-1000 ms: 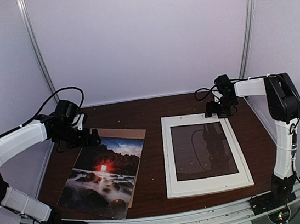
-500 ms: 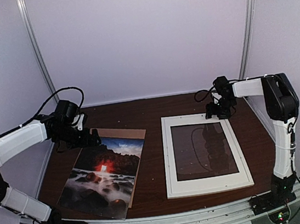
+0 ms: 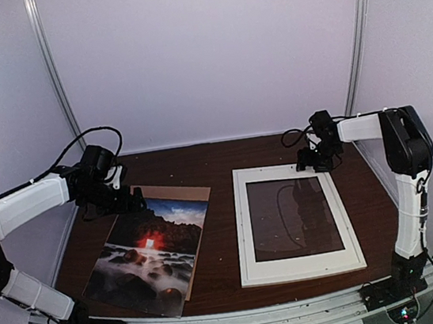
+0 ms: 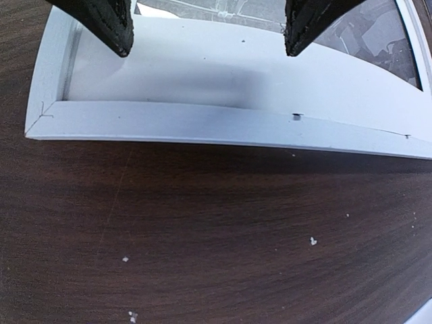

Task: Put the photo into the frame
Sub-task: Move the photo to the center of the board.

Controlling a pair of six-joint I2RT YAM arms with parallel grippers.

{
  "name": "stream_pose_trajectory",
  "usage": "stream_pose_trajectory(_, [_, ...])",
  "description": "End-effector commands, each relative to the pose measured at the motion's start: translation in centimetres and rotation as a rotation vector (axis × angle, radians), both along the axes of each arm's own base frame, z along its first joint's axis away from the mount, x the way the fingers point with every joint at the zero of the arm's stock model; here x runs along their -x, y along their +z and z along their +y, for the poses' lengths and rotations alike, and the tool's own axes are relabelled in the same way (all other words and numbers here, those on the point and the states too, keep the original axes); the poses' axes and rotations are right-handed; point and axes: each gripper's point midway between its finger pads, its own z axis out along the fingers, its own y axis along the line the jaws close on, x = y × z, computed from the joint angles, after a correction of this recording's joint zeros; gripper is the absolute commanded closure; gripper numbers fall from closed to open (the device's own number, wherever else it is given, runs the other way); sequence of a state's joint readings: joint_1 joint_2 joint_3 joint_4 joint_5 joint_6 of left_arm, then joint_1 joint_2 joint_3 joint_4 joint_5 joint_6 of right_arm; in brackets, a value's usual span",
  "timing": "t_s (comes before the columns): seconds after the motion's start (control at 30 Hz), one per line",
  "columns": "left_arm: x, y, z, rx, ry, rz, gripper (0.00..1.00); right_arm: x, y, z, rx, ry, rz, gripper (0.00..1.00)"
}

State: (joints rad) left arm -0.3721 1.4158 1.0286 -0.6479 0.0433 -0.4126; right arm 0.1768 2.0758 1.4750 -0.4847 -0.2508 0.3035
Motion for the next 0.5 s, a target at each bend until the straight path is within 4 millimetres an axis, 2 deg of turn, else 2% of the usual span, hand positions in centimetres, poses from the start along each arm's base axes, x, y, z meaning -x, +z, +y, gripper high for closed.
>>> stream_pose_trajectory(0.0, [-0.9,0.6,-0.2,0.021,0.004,-0.029,0.02,-0.9,2.3,1.2,-0.069,0.012,-0.082,0.24])
stream_pose_trajectory(0.2, [-0.9,0.6,-0.2,0.020,0.002,-0.029,0.02,-1.5,2.2,1.7,-0.072,0.020,-0.091,0.24])
stream_pose_trajectory(0.47, [-0.8,0.5,-0.2,0.020,0.001,-0.026,0.02,-1.5,0.1,2.2,-0.061,0.031,-0.047,0.25])
